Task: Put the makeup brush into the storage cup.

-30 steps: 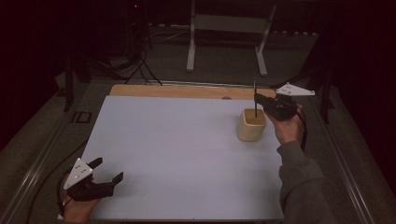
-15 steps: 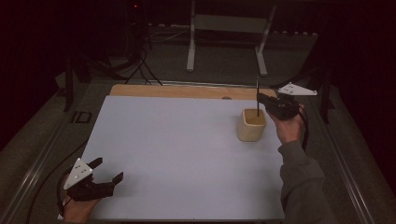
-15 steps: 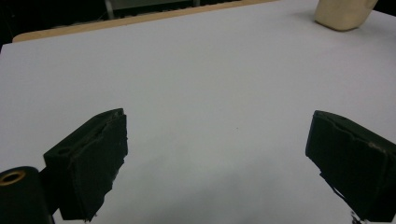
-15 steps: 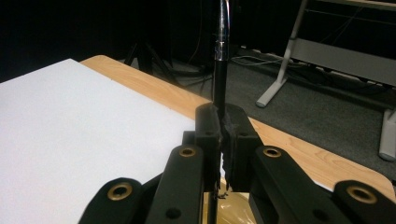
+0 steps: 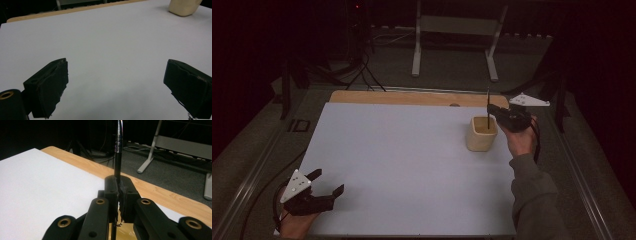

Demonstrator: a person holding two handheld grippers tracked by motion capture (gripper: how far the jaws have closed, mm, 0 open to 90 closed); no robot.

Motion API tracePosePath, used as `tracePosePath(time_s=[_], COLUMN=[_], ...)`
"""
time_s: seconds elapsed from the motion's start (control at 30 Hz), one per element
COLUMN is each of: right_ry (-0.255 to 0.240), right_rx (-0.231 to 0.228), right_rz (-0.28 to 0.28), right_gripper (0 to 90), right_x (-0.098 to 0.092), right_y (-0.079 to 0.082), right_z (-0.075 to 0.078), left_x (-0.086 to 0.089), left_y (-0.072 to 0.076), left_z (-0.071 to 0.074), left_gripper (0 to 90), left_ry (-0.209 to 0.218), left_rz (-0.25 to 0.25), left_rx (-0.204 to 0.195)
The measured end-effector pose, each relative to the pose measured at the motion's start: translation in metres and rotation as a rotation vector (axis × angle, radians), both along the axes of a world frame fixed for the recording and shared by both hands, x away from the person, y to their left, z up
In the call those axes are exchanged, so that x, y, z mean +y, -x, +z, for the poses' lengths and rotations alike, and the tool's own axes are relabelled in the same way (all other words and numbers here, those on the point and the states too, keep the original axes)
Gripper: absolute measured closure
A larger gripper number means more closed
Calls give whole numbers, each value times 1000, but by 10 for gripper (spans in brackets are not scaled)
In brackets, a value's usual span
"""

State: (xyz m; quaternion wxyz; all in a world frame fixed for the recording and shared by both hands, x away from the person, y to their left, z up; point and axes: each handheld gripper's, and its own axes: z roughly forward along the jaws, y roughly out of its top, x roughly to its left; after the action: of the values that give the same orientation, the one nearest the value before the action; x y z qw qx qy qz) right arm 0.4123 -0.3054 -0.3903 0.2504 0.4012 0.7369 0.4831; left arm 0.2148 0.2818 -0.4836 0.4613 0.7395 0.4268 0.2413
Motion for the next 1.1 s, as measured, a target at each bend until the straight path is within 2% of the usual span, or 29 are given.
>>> tracePosePath(time_s=[0.4,0.8,1.07,1.1], right_ry=[-2,24,29,28], right_rx=[26,51,51,56], right_rz=[0,12,23,32], right_gripper=[855,855,853,802], right_x=[-3,-4,-2,-2], right_y=[2,5,7,6], right_z=[-13,-24,-23,-23], left_x=[0,0,0,0], left_y=[0,0,0,0], left_z=[0,0,0,0], left_gripper=[69,69,69,69], left_ry=[0,1,1,0], left_rz=[-1,1,1,1], left_rx=[-1,1,0,0])
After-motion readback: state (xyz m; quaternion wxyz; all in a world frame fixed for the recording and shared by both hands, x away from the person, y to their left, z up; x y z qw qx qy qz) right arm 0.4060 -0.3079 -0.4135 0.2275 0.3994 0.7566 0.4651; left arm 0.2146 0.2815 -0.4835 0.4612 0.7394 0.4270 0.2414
